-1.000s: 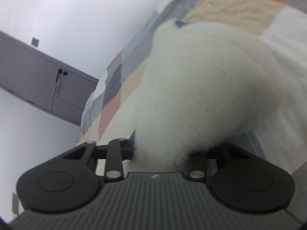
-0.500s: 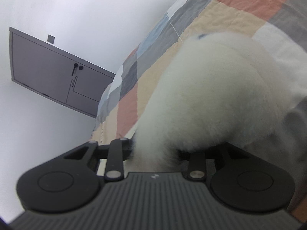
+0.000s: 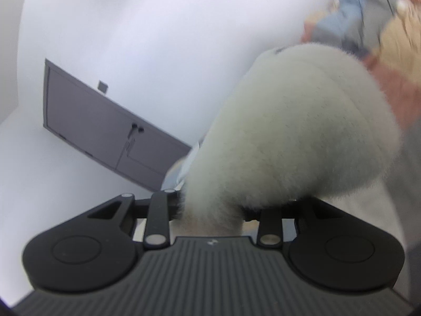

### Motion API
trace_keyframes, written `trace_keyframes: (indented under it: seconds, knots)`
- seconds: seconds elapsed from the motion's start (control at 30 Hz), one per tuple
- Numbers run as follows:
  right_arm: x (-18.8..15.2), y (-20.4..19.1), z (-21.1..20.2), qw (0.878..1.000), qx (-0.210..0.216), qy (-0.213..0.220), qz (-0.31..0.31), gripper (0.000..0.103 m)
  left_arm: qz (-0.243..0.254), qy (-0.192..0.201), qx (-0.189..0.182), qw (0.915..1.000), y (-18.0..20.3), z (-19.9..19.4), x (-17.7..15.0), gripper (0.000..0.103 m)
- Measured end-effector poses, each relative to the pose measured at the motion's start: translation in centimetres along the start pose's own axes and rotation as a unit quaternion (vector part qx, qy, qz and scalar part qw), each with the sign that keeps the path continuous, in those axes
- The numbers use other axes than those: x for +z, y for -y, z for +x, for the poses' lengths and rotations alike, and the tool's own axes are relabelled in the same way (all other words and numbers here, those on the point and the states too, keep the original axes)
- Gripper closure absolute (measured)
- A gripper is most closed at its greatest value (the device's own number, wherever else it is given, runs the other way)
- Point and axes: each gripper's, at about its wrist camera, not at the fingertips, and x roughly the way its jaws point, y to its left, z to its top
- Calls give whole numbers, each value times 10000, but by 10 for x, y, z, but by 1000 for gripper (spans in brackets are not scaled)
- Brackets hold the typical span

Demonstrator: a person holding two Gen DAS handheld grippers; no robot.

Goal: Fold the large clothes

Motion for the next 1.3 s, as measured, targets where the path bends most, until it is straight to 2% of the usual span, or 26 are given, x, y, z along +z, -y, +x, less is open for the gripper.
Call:
trace_keyframes:
  seconds: [0.13,0.33,0.47,0.63,0.77,0.9,1.03,1.13,1.3]
  knots:
    - [45,2,-6,9993,-28,341,117,65,298,-96,-149,9994,39,50,-1,47]
    - [96,29,2,9969,-237,697,295,65,627,-296,-95,9976,74,129,-11,47]
    - [120,58,18,9947,-500,765,476,65,683,-496,58,9964,75,187,-21,47]
    - [132,103,39,9927,-739,819,486,65,649,-782,248,9945,52,246,-36,47]
    - [132,144,61,9907,-970,688,662,65,627,-989,447,9921,25,280,-52,47]
    - [114,185,77,9885,-1162,497,827,65,802,-1168,639,9878,-7,307,-59,47]
    - [90,227,82,9857,-1232,331,1100,65,925,-1358,730,9837,-41,312,-79,47]
    - [77,239,77,9906,-999,354,870,65,873,-1280,426,9870,-69,311,-82,46]
    - [58,245,71,9917,-987,338,755,60,974,-1305,401,9858,-91,300,-92,46]
